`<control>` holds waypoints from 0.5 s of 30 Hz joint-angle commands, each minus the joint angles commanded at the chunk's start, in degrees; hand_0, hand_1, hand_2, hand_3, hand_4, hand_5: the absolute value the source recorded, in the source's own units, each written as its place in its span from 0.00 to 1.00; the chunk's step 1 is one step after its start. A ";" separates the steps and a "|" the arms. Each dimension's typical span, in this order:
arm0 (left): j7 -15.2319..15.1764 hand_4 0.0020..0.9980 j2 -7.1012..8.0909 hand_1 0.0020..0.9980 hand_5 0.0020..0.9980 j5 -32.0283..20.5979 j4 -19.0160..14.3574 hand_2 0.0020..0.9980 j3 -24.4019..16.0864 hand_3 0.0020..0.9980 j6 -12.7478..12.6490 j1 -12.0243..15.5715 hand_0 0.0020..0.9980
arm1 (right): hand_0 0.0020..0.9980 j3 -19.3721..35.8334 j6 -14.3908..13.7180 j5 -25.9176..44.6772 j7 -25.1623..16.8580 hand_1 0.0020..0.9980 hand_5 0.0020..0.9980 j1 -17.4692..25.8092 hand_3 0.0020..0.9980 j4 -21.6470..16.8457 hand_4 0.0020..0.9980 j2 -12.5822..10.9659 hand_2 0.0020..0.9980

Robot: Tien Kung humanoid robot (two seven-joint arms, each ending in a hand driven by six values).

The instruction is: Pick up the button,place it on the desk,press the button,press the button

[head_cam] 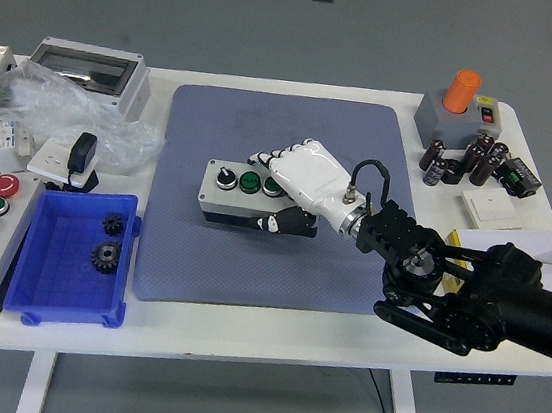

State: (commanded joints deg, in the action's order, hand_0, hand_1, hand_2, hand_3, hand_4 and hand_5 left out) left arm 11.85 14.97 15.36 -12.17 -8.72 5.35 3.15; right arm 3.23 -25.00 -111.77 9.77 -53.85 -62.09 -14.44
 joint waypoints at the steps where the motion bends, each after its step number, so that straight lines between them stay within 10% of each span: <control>1: -0.01 0.77 0.00 0.70 0.44 -0.03 0.00 0.67 0.03 0.66 0.00 -0.01 0.66 | 0.24 0.31 0.81 -0.02 -0.05 0.53 0.00 -0.02 0.45 0.08 0.31 0.07 0.44; 9: -0.12 0.77 0.00 0.70 0.44 0.00 0.00 0.67 0.01 0.66 -0.08 0.01 0.66 | 0.27 2.27 6.91 -0.33 -0.50 0.55 0.00 0.09 0.45 0.46 0.31 0.46 0.48; 10: -0.14 0.77 -0.02 0.70 0.44 0.02 0.01 0.67 0.00 0.66 -0.09 0.01 0.66 | 0.50 2.31 7.32 -0.30 -0.37 0.65 0.00 0.10 0.47 0.50 0.31 0.48 0.65; 15: -0.26 0.77 -0.04 0.70 0.44 0.12 0.01 0.67 -0.09 0.66 -0.14 -0.02 0.66 | 0.50 2.26 8.82 -0.11 0.17 0.65 0.00 0.08 0.47 0.57 0.31 0.40 0.65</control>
State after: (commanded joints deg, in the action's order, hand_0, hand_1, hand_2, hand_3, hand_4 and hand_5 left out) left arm 11.59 14.93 15.48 -12.16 -8.81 5.21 3.12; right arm 5.49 -16.19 -111.89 9.94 -53.77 -61.51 -14.04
